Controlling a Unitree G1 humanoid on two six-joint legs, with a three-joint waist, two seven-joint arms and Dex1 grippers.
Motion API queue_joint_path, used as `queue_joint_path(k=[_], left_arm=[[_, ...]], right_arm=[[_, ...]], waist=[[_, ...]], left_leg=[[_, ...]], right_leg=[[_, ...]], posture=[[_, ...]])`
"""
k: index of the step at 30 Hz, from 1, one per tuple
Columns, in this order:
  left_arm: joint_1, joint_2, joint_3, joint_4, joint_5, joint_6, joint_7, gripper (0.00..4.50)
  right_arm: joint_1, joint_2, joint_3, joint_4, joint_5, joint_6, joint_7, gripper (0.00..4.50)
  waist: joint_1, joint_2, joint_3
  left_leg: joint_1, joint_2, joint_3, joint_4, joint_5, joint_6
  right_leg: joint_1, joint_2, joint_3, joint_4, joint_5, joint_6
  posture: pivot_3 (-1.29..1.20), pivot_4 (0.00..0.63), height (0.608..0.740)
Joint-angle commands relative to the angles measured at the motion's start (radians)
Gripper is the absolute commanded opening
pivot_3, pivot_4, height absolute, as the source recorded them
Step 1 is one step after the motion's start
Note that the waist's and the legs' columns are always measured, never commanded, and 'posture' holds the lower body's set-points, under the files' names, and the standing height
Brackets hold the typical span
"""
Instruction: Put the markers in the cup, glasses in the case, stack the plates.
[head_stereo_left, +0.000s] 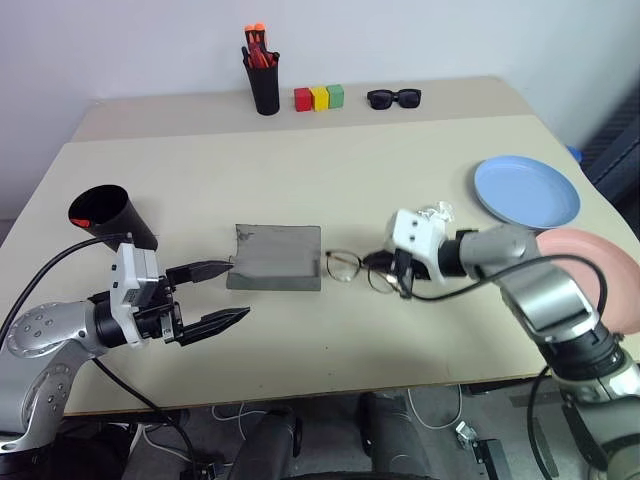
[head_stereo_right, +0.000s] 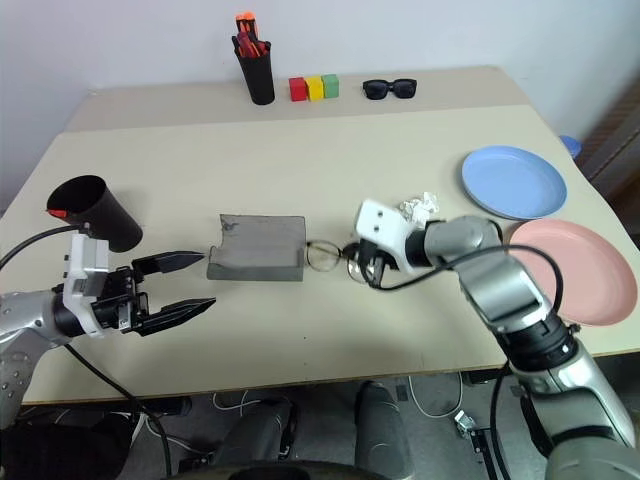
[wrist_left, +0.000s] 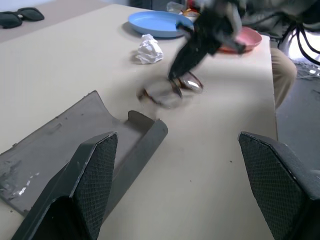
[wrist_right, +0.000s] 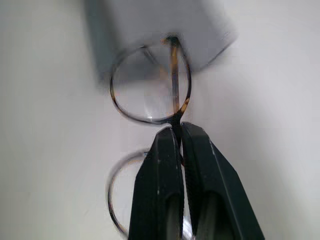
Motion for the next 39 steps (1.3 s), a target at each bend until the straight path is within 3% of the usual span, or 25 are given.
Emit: queue_joint_path(k=[1, 9, 13, 19, 24, 30, 33, 39], left_arm=[[0.005, 0.009, 0.04, -0.007, -0.027, -0.005, 0.009, 3.97], [0.028, 0.004, 0.044, -0.028, -0.027, -0.009, 0.025, 3.97], [0.051, -0.002, 0.039, -0.05, -0.024, -0.015, 0.038, 3.97], [0.078, -0.019, 0.033, -0.084, -0.023, -0.016, 0.07, 3.97], [0.081, -0.02, 0.023, -0.09, -0.019, -0.02, 0.078, 3.97], [0.063, -0.016, 0.016, -0.077, -0.017, -0.021, 0.077, 3.97], [0.058, -0.017, 0.012, -0.073, -0.014, -0.023, 0.076, 3.97], [0.01, -0.02, 0.016, -0.044, -0.026, -0.009, 0.097, 3.97]], right_arm=[[-0.088, 0.063, -0.041, -0.005, 0.044, 0.02, -0.037, 0.02], [-0.188, 0.366, 0.074, 0.098, 0.014, -0.028, -0.178, 0.02], [-0.173, 0.443, 0.156, 0.19, -0.068, -0.121, -0.235, 0.02], [-0.111, 0.469, 0.22, 0.248, -0.132, -0.185, -0.265, 0.02], [-0.096, 0.424, 0.267, 0.263, -0.193, -0.217, -0.232, 0.02], [-0.075, 0.423, 0.254, 0.242, -0.178, -0.201, -0.197, 0.02], [-0.076, 0.436, 0.239, 0.234, -0.162, -0.176, -0.189, 0.93], [-0.087, 0.459, 0.192, 0.235, -0.165, -0.19, -0.243, 3.96]], waist=[[0.0, 0.0, 0.0], [-0.001, 0.0, 0.0], [0.0, 0.0, 0.0], [-0.002, 0.001, 0.0], [-0.004, 0.001, 0.0], [-0.004, 0.001, 0.0], [-0.005, 0.001, 0.0], [-0.002, 0.001, 0.0]], left_leg=[[0.0, 0.0, 0.0, 0.0, 0.0, 0.0], [-0.001, 0.001, 0.0, 0.0, 0.0, 0.0], [-0.001, 0.0, 0.0, -0.001, 0.0, 0.0], [-0.001, 0.0, 0.0, -0.001, 0.0, 0.0], [-0.001, 0.0, 0.0, -0.001, 0.0, -0.001], [-0.001, 0.0, 0.0, -0.001, 0.0, 0.0], [-0.001, 0.001, 0.0, -0.001, 0.0, 0.0], [-0.001, 0.001, 0.0, -0.001, 0.0, -0.001]], right_leg=[[0.0, 0.0, 0.0, 0.0, 0.0, 0.0], [-0.002, 0.001, 0.0, 0.0, 0.001, -0.001], [-0.003, 0.001, 0.0, 0.0, 0.001, -0.002], [-0.003, 0.001, 0.0, 0.001, 0.001, -0.002], [-0.004, 0.001, 0.0, 0.001, 0.001, -0.002], [-0.004, 0.002, 0.0, 0.001, 0.001, -0.002], [-0.004, 0.002, 0.0, 0.001, 0.001, -0.002], [-0.004, 0.002, 0.0, 0.001, 0.002, -0.002]], posture=[[0.0, 0.15, 0.74], [0.0, 0.15, 0.74], [0.0, 0.15, 0.74], [0.0, 0.15, 0.74], [0.0, 0.15, 0.74], [0.0, 0.15, 0.74], [0.0, 0.15, 0.74], [0.0, 0.15, 0.74]])
